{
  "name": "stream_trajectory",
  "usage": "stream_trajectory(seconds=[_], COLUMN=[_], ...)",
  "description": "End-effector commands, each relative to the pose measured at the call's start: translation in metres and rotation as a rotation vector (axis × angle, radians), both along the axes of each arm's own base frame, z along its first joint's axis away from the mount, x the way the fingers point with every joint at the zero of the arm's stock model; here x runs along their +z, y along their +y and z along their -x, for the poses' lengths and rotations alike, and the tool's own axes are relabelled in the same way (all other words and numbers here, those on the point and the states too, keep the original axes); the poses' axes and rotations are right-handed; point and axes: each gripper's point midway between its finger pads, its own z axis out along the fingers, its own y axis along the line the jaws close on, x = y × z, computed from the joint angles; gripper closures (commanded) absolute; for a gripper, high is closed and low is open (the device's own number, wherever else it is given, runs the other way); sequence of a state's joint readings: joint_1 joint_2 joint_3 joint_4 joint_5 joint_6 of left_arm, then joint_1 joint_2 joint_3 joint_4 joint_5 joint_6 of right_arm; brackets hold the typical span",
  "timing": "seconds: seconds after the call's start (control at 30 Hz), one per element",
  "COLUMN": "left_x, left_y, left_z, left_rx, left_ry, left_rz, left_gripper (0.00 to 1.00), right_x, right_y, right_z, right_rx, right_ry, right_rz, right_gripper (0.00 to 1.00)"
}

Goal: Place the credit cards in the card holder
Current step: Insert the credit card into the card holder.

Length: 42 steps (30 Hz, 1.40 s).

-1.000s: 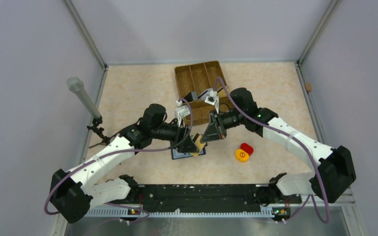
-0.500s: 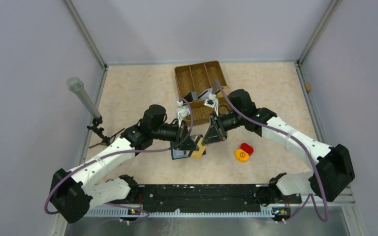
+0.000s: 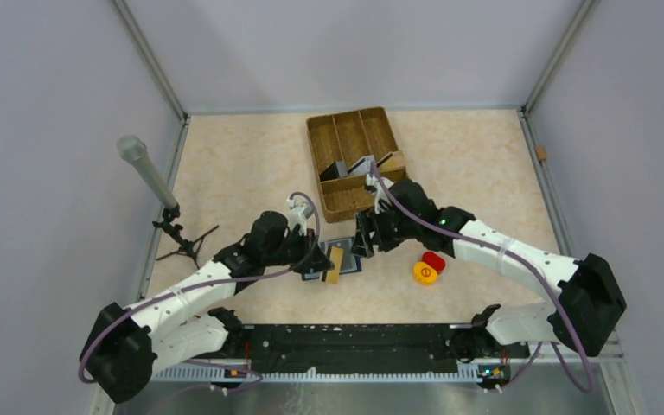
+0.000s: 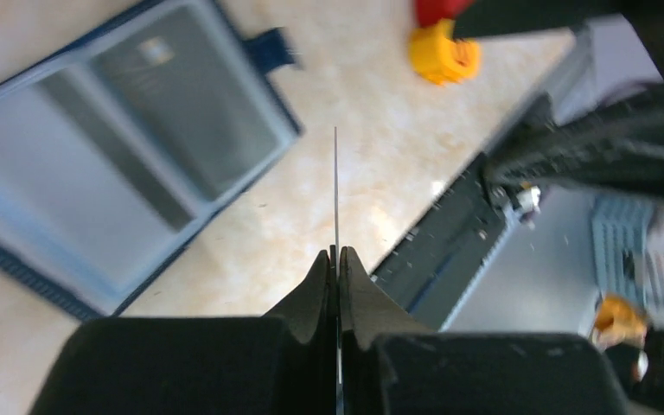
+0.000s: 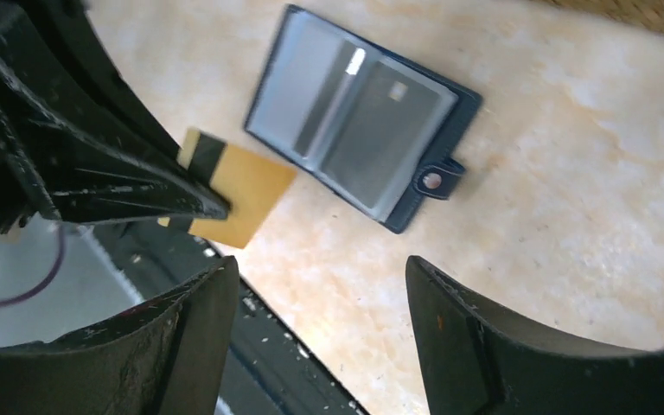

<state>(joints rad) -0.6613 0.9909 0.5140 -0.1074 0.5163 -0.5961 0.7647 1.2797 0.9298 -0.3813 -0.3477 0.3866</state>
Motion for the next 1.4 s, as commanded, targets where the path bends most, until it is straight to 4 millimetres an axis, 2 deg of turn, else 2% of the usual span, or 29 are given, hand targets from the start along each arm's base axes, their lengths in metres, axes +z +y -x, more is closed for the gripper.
stream_trajectory(seconds=[0.0, 0.13, 0.37, 0.5, 0.87, 1.07, 1.27, 1.37], left_x=[-0.025, -0.034, -0.050, -0.057, -0.067, -0.074, -0.078, -0.081], left_y=[0.017, 0.014, 0.022, 0.023, 0.023, 0.022, 0.021, 0.022], left_z=[-0.047, -0.054, -0.064, -0.063, -0.062, -0.061, -0.063, -0.064], left_rx=[0.373, 0.434, 0.491, 0.479, 0.438, 0.410, 0.406, 0.411], left_ry=[0.081, 0.133, 0.147, 0.171, 0.188, 0.189, 0.204, 0.223], left_rz=[-0.048, -0.016, -0.038, -0.046, -0.067, -0.071, -0.042, -0.023], left_gripper=[1.00, 1.00, 1.00, 1.00, 1.00, 1.00, 1.00, 1.00], right_x=[-0.019, -0.046, -0.079, -0.089, -0.099, -0.109, -0.120, -0.125], right_y=[-0.019, -0.017, 0.002, 0.001, -0.002, -0.003, -0.010, -0.013], right_z=[-0.033, -0.035, -0.039, -0.045, -0.055, -0.056, -0.052, -0.051], right_rx=[-0.358, -0.447, -0.489, -0.512, -0.545, -0.538, -0.548, -0.551], right_ry=[-0.121, -0.136, -0.158, -0.171, -0.213, -0.213, -0.198, -0.190], right_rz=[0.159, 0.286, 0.429, 0.486, 0.525, 0.557, 0.594, 0.616], right_gripper=[0.30, 0.31, 0.42, 0.46, 0.56, 0.81, 0.99, 1.00])
